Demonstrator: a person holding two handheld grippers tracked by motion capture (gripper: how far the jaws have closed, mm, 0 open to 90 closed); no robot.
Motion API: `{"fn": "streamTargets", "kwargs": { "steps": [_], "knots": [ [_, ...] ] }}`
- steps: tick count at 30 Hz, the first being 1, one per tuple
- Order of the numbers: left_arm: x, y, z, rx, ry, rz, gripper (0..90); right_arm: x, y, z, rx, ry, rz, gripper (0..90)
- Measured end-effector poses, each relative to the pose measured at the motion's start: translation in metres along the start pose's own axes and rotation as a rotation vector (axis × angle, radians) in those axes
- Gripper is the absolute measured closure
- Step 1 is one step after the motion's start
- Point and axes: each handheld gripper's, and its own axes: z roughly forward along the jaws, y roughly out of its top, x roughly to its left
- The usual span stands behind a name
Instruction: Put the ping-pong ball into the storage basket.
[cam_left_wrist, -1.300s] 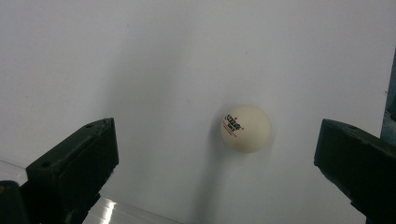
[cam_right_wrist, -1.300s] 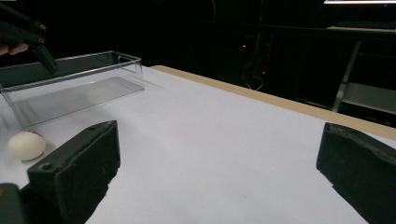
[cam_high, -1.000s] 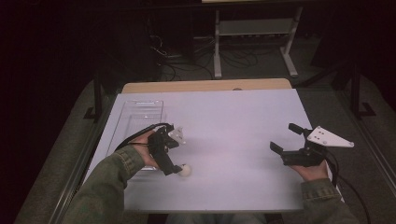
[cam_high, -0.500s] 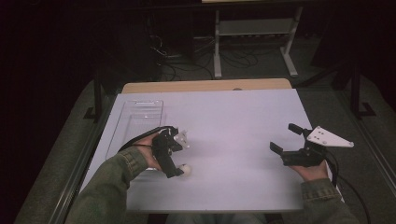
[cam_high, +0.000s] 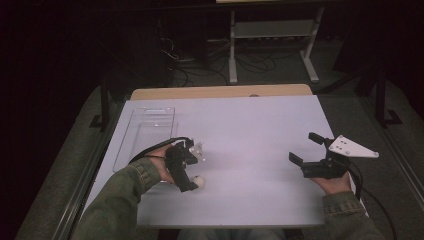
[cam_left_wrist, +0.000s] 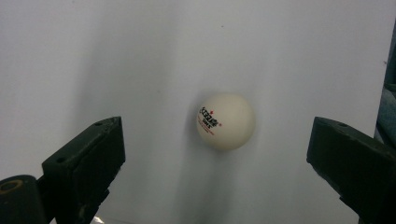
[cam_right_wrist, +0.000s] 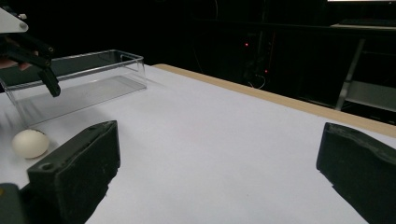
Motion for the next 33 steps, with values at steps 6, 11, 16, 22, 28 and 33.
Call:
{"fn": "streamTargets", "kwargs": {
  "steps": [6,11,16,22,28,33],
  "knots": [
    [0.0,0.002,0.004,0.004,-0.005,0.003,3.9,0.0,0.0,0.0,-0.001,-0.002,-0.004,0.0],
    [-0.001,0.003,0.008,0.015,-0.007,0.009,4.0,0.0,0.0,0.0,-0.001,-0.003,-0.004,0.0],
    [-0.001,0.004,0.012,0.033,-0.015,0.008,4.0,0.0,0.0,0.0,0.0,-0.004,-0.003,0.0],
    [-0.001,0.003,0.014,0.042,-0.006,0.013,4.0,0.0,0.0,0.0,0.001,-0.002,-0.004,0.0],
    [-0.003,0.004,0.019,0.047,-0.013,0.017,4.0,0.0,0.0,0.0,0.002,-0.002,-0.005,0.0],
    [-0.004,0.004,0.026,0.049,-0.02,0.019,4.1,0.0,-0.001,0.0,0.004,-0.002,-0.005,0.0]
  ]
}}
